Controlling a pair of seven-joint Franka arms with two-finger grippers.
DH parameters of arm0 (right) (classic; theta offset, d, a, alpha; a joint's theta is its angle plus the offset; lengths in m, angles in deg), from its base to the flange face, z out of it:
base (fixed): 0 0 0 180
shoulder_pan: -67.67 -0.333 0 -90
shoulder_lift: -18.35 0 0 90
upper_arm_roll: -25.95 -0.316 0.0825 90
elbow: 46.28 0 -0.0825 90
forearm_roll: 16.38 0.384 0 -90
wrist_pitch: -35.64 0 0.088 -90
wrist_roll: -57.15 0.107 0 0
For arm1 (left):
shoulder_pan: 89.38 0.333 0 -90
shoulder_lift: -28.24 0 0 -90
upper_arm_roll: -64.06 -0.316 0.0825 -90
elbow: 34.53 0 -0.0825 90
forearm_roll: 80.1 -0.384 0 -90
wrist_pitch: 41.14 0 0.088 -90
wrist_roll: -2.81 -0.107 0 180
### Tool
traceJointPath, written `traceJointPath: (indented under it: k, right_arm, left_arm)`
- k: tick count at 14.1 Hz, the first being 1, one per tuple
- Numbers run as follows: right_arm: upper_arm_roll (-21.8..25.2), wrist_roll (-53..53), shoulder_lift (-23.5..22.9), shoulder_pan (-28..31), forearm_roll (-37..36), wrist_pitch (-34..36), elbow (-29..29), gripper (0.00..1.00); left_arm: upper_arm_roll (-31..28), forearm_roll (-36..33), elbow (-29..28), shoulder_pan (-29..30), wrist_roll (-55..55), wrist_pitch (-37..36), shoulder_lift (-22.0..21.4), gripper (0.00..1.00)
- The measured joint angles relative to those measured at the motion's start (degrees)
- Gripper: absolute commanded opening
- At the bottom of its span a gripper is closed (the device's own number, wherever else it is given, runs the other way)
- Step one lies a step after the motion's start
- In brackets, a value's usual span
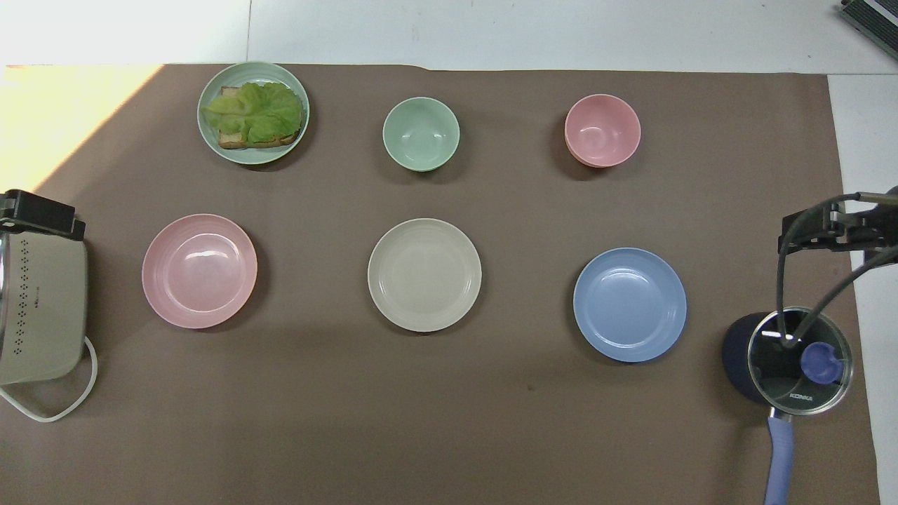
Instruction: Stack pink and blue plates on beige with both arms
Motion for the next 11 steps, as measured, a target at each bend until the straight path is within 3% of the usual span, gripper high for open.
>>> traceJointPath:
  k: [5, 11]
  right_arm:
    - [0.0, 0.0, 0.0, 0.0, 0.0, 0.0, 0.0, 1.00]
    - [0.0, 0.0, 0.0, 0.0, 0.0, 0.0, 0.0, 1.00]
  left_arm:
    - [-0.4, -0.2, -14.7, 0.6, -0.1, 15.3, 0.6, 1.00]
    - [-0.6, -0.2, -25.1, 4.5, -0.6, 26.1, 5.7, 1.00]
